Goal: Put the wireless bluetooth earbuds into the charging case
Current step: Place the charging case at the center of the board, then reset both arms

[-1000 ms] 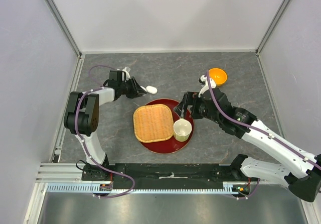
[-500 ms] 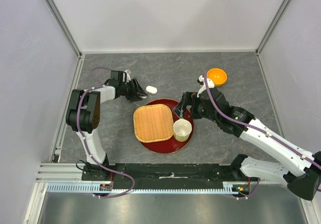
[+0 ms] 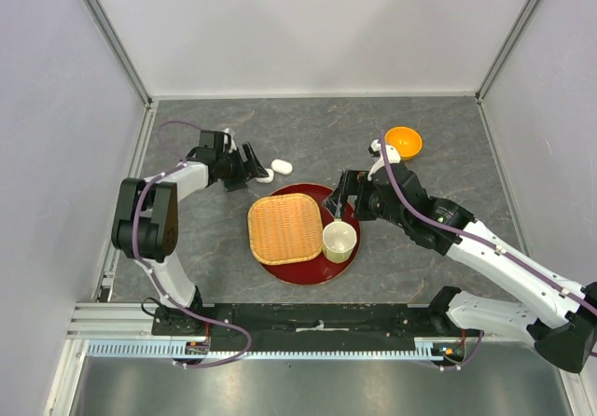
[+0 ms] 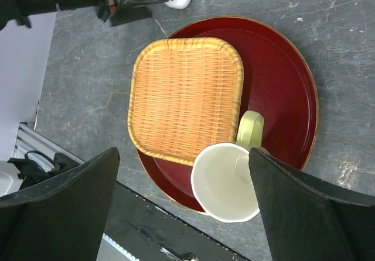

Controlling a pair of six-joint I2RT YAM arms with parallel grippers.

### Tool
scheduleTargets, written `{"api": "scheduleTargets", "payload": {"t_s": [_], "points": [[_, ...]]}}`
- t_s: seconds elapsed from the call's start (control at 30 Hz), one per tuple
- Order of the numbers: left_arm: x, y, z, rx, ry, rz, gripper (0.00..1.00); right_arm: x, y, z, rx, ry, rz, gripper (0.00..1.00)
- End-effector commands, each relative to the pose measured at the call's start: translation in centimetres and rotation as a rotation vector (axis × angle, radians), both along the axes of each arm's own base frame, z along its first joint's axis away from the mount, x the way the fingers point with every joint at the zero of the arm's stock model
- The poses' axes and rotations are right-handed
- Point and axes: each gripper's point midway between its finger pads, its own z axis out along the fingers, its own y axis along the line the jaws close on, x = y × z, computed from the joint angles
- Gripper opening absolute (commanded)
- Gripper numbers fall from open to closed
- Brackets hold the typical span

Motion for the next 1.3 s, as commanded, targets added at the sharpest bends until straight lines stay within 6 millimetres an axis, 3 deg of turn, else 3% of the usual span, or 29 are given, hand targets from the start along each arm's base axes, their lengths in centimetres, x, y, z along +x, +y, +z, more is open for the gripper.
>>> {"api": "scheduleTargets", "payload": {"t_s": [0.0,0.03,0.07,0.17,0.2,0.27,0.3,0.57,0.73,0.77,0.87,1.1,1.13,1.2,1.27], "points": [[-0.4,2.5,3.4,0.115,-0.115,0.050,0.88,0.5,-0.9,0.1,-0.018,-0.017,-0.044,0.98],[-0.9,3.0,3.6,0.131,-0.123,0.063,0.89,0.6,-1.2,0.0,-0.027,-0.016,-0.056,0.98],[-1.0,3.1,5.9,0.128,-0.183,0.075,0.89,1.0,-1.7,0.0,-0.043,-0.029,-0.079,0.98],[-1.9,4.1,8.1,0.146,-0.245,0.131,0.90,1.5,-3.0,-0.1,-0.080,-0.054,-0.123,0.98],[-2.5,4.6,10.4,0.149,-0.296,0.159,0.90,1.8,-3.5,-0.2,-0.094,-0.062,-0.136,0.98],[-3.4,5.3,11.2,0.161,-0.328,0.190,0.90,2.7,-4.5,-1.1,-0.116,-0.045,-0.155,0.98],[-4.1,5.5,13.2,0.153,-0.389,0.198,0.90,2.8,-4.6,-1.6,-0.118,-0.022,-0.133,0.98],[-9.2,7.0,14.5,0.211,-0.369,0.199,0.91,6.3,-10.5,-5.9,-0.075,0.144,-0.218,0.98],[-10.9,8.3,15.9,0.226,-0.427,0.268,0.92,7.9,-15.3,-7.8,-0.134,0.157,-0.354,0.98],[-11.3,8.3,16.9,0.217,-0.472,0.273,0.92,8.2,-16.6,-7.7,-0.181,0.126,-0.408,0.98],[-12.1,8.6,17.1,0.215,-0.501,0.280,0.92,8.5,-19.2,-7.2,-0.269,0.049,-0.504,0.98],[-12.8,9.2,16.5,0.249,-0.527,0.288,0.92,9.3,-21.8,-5.7,-0.331,-0.145,-0.602,0.98],[-12.8,9.2,16.7,0.251,-0.536,0.284,0.92,8.9,-22.2,-6.7,-0.343,-0.145,-0.617,0.98],[-12.8,9.2,17.0,0.250,-0.551,0.281,0.92,9.1,-23.2,-6.1,-0.355,-0.212,-0.661,0.98],[-12.8,9.3,17.5,0.252,-0.574,0.285,0.92,8.6,-24.2,-7.3,-0.389,-0.225,-0.703,0.98]]}}
